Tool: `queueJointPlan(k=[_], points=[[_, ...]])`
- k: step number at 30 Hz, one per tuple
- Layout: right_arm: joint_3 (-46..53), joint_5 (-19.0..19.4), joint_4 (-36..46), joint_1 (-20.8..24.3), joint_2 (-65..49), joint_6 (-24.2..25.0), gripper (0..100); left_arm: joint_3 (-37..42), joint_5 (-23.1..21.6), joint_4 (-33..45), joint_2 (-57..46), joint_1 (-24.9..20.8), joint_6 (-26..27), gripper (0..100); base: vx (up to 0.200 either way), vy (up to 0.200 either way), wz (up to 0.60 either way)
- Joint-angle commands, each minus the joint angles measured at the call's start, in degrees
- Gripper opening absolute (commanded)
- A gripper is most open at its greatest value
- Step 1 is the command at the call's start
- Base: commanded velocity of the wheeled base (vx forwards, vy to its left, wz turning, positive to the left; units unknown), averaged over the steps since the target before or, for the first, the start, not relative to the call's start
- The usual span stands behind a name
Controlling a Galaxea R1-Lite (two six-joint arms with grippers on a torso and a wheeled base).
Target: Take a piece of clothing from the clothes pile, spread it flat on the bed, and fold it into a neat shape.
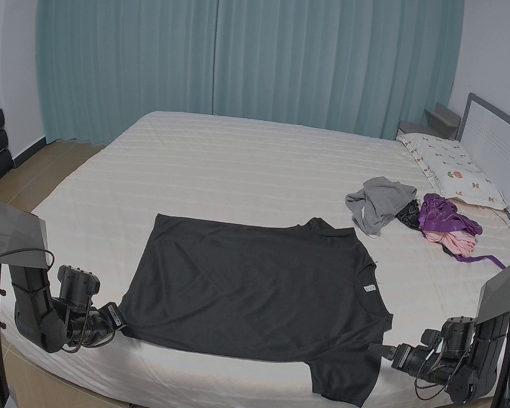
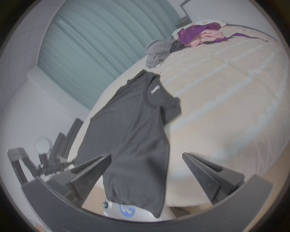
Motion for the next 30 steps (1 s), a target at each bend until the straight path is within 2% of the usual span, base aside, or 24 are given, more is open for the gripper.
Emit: queueJointPlan(k=[1,4,14,19,20,25,30], points=[[3.6,1.46,-1.04,0.1,2.99,-3.46,100,-0.03,0.0,-0.02,0.11,0.0,-0.03,0,0.0,0.0,0.0],[3.69,1.81,-1.04,0.27,3.69,-4.6,100,-0.03,0.0,-0.02,0.11,0.0,-0.03,0,0.0,0.0,0.0],[0.52,1.64,-1.04,5.28,3.69,-3.29,100,-0.03,0.0,-0.02,0.11,0.0,-0.03,0,0.0,0.0,0.0],[-0.62,1.29,-1.04,5.99,3.78,-3.2,100,-0.03,0.0,-0.02,0.11,0.0,-0.03,0,0.0,0.0,0.0],[-0.71,1.2,-1.04,5.99,3.78,-3.2,0,-0.03,0.0,-0.02,0.11,0.0,-0.03,0,0.0,0.0,0.0],[-0.18,1.02,-1.04,5.55,3.52,-3.2,0,-0.03,0.0,-0.02,0.11,0.0,-0.03,0,0.0,0.0,0.0],[1.67,0.67,-1.04,3.0,2.73,-3.37,0,-0.03,0.0,-0.02,0.11,0.0,-0.03,0,0.0,0.0,0.0]])
